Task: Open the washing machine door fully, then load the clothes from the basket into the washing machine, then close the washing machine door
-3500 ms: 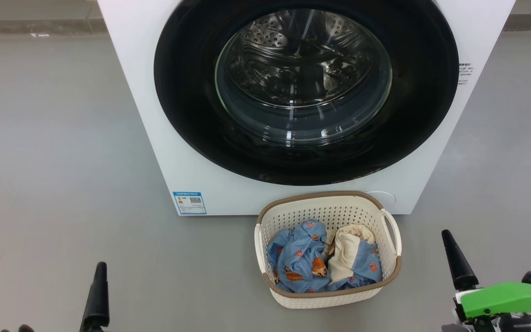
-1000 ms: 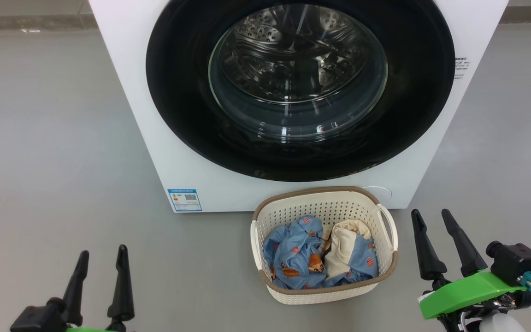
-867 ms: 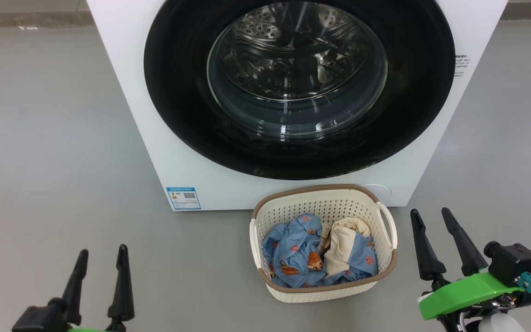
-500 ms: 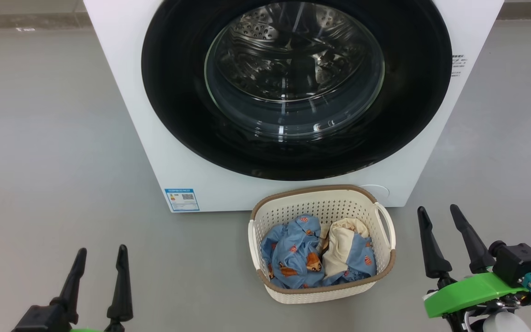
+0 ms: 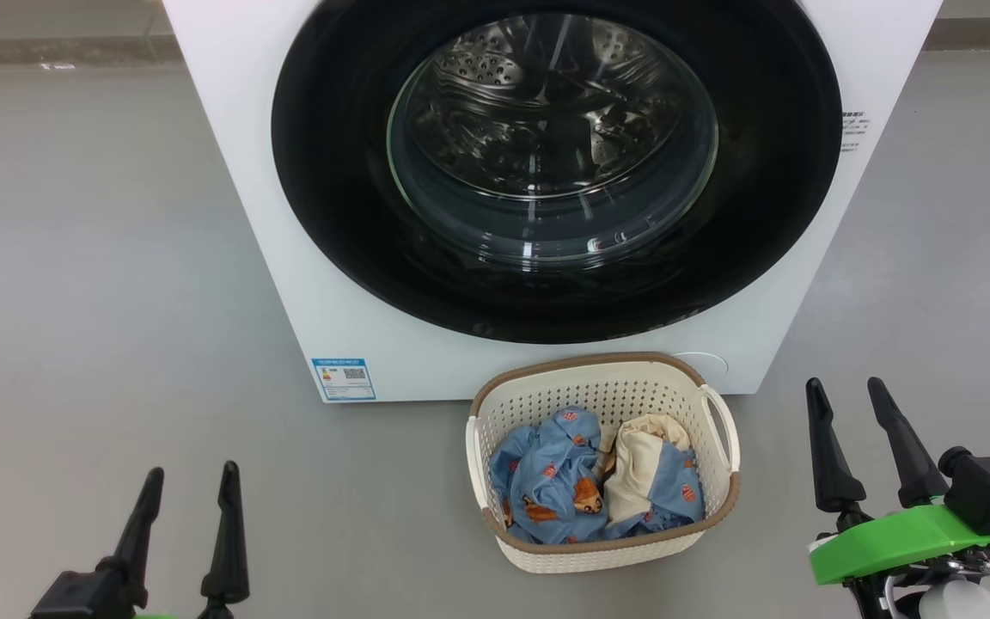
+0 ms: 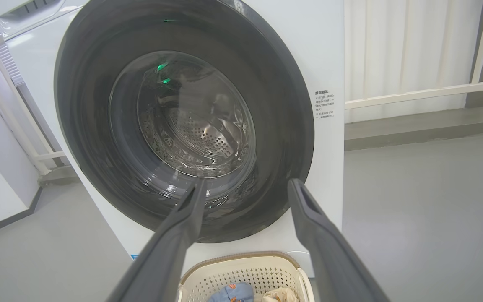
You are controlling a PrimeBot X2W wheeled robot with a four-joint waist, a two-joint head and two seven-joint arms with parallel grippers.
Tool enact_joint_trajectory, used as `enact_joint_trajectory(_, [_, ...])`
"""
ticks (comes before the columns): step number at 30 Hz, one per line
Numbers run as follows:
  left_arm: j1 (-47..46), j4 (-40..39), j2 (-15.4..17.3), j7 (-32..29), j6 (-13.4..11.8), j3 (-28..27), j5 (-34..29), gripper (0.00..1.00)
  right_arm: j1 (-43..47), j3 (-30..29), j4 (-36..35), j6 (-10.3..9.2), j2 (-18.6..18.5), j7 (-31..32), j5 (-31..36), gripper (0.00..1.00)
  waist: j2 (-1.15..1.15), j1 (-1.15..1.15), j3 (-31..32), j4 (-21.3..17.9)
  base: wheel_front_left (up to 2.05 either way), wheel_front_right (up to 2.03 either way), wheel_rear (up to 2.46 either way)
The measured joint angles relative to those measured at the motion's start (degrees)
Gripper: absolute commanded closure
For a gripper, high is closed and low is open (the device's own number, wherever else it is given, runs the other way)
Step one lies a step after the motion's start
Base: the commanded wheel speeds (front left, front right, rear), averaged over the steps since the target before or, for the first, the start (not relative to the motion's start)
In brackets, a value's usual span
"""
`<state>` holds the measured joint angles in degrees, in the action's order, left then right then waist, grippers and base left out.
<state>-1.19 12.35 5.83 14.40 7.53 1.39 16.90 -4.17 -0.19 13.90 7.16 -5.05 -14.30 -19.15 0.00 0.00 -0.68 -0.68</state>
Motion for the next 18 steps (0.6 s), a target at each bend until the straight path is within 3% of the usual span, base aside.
enact_joint_trajectory(11, [0.0, 0.6, 0.3, 0.2, 0.0, 0.5, -0.5, 0.0, 0.0, 0.0, 0.0, 0.01, 0.2, 0.0, 0.1, 0.0, 0.0, 0.0, 0.2, 0.0, 0.01, 0.01, -0.02])
enact_joint_trajectory(18, [0.0, 0.5, 0.2, 0.2, 0.0, 0.2, -1.9, 0.0, 0.0, 0.0, -0.1, 0.01, 0.5, 0.0, 0.1, 0.0, 0.0, 0.0, 0.0, 0.0, 0.41, 0.41, -0.82])
